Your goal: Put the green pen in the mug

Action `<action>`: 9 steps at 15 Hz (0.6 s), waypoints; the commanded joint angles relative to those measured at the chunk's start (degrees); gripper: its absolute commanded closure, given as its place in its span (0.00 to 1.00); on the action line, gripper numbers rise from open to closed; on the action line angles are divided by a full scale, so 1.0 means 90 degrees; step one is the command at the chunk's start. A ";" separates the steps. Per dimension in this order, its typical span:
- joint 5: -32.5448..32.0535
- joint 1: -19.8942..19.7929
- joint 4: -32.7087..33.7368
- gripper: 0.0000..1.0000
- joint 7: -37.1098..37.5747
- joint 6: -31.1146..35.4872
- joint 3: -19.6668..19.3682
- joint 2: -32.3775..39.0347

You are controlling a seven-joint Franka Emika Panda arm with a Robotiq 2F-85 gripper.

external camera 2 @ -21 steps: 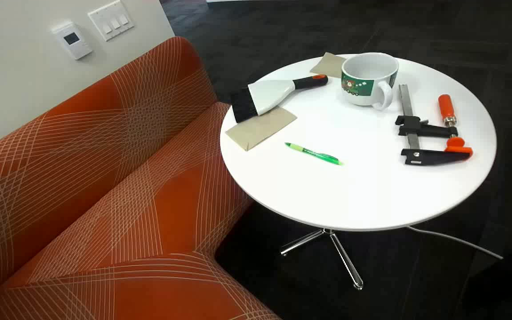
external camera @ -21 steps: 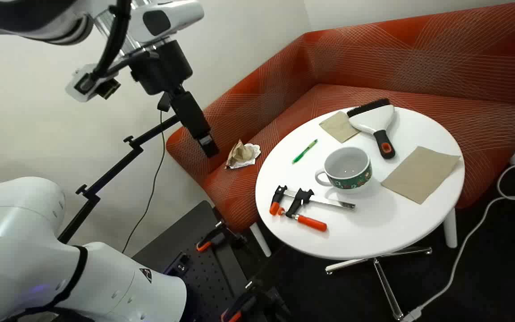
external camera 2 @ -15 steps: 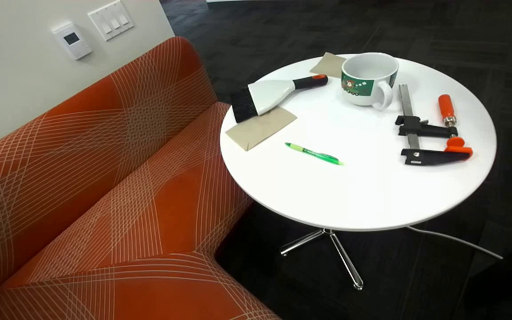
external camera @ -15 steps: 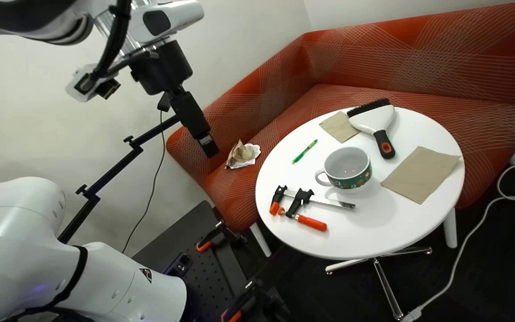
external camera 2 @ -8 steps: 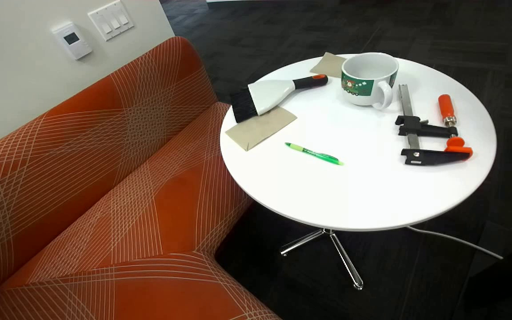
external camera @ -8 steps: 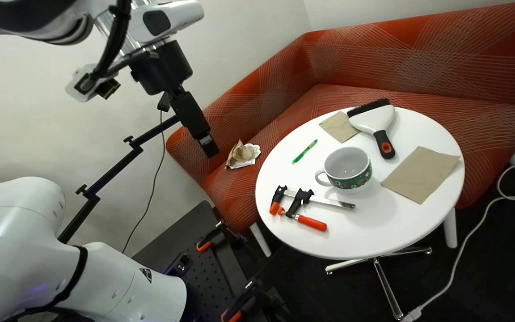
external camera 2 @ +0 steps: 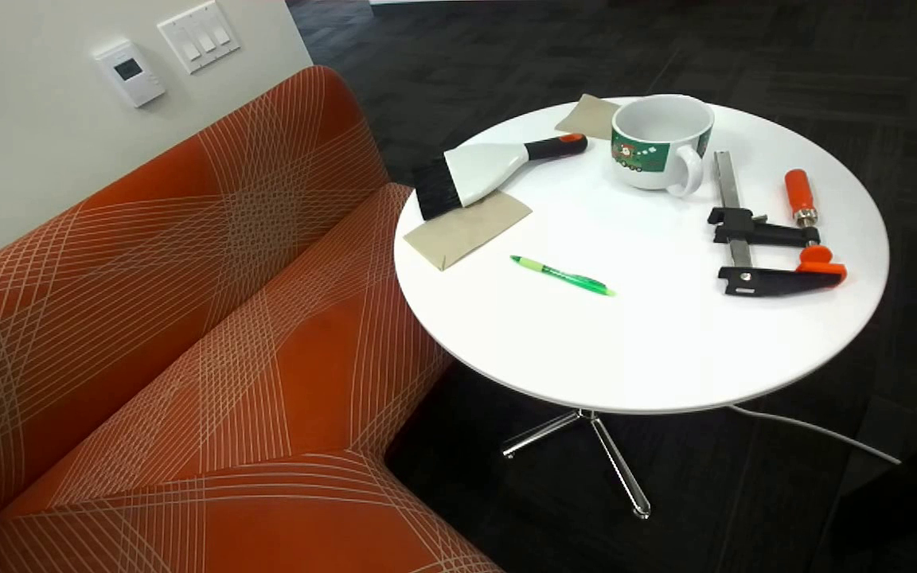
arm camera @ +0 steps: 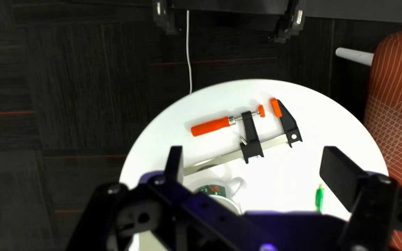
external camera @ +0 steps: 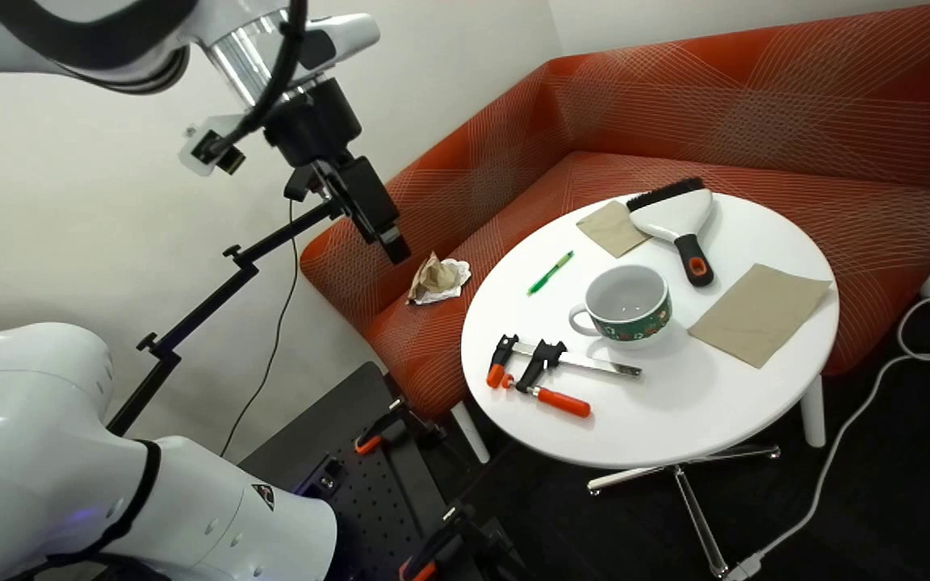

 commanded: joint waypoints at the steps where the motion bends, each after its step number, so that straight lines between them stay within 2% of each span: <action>1: 0.0316 0.0445 0.0295 0.00 0.0000 0.0818 0.0334 0.0855; 5: 0.0530 0.0735 0.0612 0.00 0.0301 0.2041 0.0726 0.1891; 9: 0.0376 0.0785 0.1192 0.00 0.0890 0.3001 0.1050 0.3068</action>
